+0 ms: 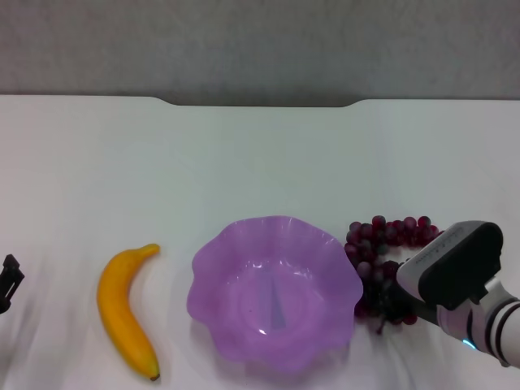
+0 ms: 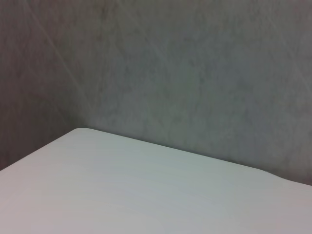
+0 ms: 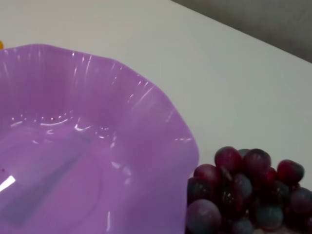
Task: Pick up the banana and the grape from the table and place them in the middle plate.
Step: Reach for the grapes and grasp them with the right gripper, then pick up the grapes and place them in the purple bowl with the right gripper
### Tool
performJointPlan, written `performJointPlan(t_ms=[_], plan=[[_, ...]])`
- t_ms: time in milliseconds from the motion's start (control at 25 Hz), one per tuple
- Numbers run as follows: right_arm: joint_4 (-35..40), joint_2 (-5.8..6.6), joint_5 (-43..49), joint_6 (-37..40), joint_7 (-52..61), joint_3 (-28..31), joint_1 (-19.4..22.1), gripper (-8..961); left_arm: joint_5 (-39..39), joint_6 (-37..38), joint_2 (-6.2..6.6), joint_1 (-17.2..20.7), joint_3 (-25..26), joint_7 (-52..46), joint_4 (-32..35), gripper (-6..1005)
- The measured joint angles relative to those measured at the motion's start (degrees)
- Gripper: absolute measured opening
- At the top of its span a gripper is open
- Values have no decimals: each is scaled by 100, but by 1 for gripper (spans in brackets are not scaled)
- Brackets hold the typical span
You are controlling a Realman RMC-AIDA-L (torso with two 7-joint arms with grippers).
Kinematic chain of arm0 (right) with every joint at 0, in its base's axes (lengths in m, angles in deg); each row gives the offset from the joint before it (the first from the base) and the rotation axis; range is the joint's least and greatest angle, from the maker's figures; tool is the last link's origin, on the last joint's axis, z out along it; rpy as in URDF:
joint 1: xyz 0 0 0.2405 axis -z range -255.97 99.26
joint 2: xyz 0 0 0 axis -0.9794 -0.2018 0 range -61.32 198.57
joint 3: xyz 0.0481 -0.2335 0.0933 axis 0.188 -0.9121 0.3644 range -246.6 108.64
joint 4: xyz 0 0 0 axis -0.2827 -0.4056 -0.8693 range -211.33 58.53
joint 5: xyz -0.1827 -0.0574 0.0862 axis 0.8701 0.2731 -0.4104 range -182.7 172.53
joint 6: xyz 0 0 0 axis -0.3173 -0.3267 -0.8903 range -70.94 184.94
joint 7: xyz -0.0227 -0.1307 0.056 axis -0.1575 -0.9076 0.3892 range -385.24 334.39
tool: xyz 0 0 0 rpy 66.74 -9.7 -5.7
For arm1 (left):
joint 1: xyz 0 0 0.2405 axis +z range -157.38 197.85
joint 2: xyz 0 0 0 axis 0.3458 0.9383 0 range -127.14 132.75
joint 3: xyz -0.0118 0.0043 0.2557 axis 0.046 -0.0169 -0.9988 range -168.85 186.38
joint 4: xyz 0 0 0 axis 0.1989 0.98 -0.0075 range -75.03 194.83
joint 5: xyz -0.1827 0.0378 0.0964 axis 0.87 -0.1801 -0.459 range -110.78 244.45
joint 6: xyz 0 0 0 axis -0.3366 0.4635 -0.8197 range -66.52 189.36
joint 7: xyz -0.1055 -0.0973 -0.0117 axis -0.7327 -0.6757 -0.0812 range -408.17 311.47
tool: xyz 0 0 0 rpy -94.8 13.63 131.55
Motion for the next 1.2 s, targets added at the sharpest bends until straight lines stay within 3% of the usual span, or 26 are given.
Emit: performJointPlan(t_ms=[280, 680, 1200], plan=[[13, 1, -17, 458, 9, -96, 160, 530, 1, 0, 0, 2, 0, 0, 0, 894], [12, 1, -21, 492, 12, -124, 167, 446, 0, 0, 0, 12, 0, 0, 0, 894], [15, 1, -20, 601, 22, -150, 176, 441, 0, 0, 0, 6, 0, 0, 0, 893]])
